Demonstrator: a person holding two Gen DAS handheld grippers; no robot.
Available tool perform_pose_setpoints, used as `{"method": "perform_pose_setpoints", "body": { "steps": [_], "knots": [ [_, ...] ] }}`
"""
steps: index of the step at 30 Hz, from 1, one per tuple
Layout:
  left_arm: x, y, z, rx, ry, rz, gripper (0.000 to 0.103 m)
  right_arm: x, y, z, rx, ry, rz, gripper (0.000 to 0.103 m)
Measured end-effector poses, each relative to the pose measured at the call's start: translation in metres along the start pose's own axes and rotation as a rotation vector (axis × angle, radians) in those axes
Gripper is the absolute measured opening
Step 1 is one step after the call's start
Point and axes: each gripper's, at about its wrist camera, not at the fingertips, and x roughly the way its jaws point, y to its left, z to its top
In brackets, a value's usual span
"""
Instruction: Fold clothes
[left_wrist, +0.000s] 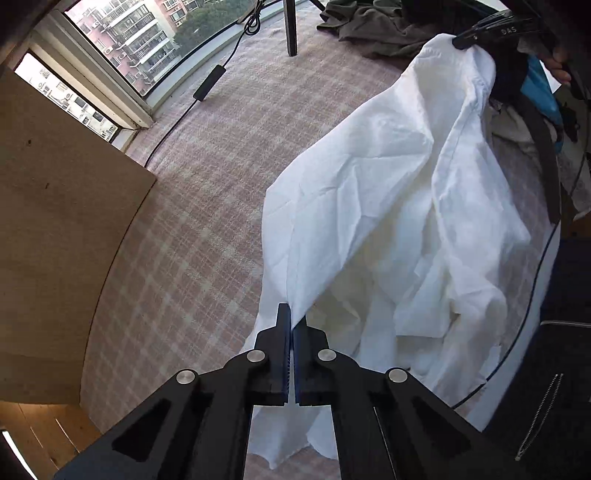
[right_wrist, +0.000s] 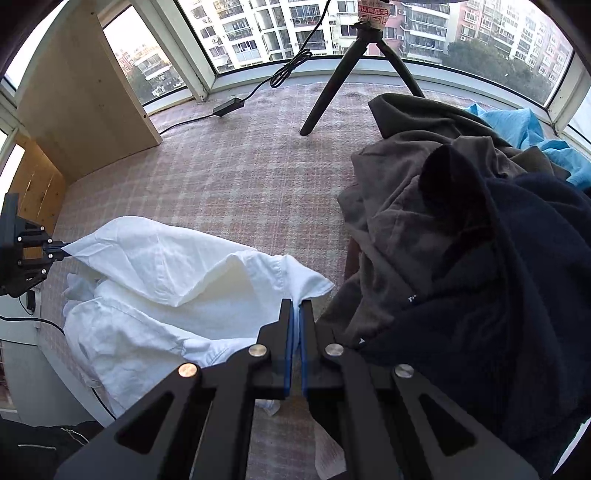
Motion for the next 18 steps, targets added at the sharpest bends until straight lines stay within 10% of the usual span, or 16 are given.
{"method": "perform_pose_setpoints", "body": {
  "steps": [10,18],
  "knots": [
    [0.014,-0.073,-0.023,-0.062,0.012,-0.233,0.006,-0.01,0.007,0.003,-0.046,-0.017,0.013,0.003],
    [0.005,-0.068,-0.028,-0.132,-0.02,-0.297,0.044,-0.011,0.006,0.002,-0.059,-0.017,0.017,0.003]
  ]
}}
